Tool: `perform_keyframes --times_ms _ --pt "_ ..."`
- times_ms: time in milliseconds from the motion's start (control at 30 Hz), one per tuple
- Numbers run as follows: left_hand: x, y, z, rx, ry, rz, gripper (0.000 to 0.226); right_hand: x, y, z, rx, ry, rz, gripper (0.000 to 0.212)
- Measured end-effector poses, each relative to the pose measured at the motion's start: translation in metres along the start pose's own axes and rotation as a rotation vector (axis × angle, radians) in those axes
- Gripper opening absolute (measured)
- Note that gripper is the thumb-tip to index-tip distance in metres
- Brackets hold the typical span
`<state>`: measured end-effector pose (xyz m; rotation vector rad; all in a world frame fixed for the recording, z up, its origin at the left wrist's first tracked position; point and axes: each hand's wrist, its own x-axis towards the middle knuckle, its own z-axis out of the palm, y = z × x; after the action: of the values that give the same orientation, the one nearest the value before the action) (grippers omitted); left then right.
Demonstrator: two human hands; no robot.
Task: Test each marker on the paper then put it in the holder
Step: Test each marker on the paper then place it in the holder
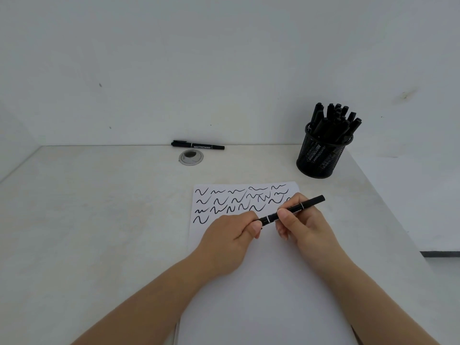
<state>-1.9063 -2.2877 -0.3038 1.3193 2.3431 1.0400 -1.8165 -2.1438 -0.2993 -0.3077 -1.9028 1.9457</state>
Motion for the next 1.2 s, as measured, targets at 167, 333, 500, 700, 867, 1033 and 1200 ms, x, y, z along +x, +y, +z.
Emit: perform_keyframes --times_ms 167,333,500,700,867,1033,1200 --pt "-0.001 -0.002 0.002 0.002 0.046 0.012 0.02 0.0 0.004 -0.001 -0.076 0.055 -0.023 0.017" --pt "-0.001 -0.002 0.001 -0.203 0.228 -0.066 0.019 0.004 0.003 -0.01 0.135 0.088 0.058 0.011" --pt "-0.005 -0.009 -0.019 -0.36 0.397 -0.132 0.019 0.008 -0.003 -0.02 -0.009 0.184 0.063 0.019" --pt "0.002 -0.01 -0.041 -0.332 0.41 -0.074 0.016 0.009 -0.026 0.011 -0.87 -0.244 -0.141 0.008" --pt "0.018 -0.006 -0.052 -0.057 0.226 0.041 0.012 0.021 -0.037 0.037 -1.09 -0.258 -0.191 0.022" --pt "0.054 -0.02 -0.064 -0.096 0.195 0.032 0.019 0.038 -0.043 0.03 -0.987 -0.12 -0.015 0.01" --pt "0.109 -0.079 -0.091 0.379 0.216 -0.131 0.028 0.061 -0.064 0.004 -0.661 0.129 0.032 0.028"
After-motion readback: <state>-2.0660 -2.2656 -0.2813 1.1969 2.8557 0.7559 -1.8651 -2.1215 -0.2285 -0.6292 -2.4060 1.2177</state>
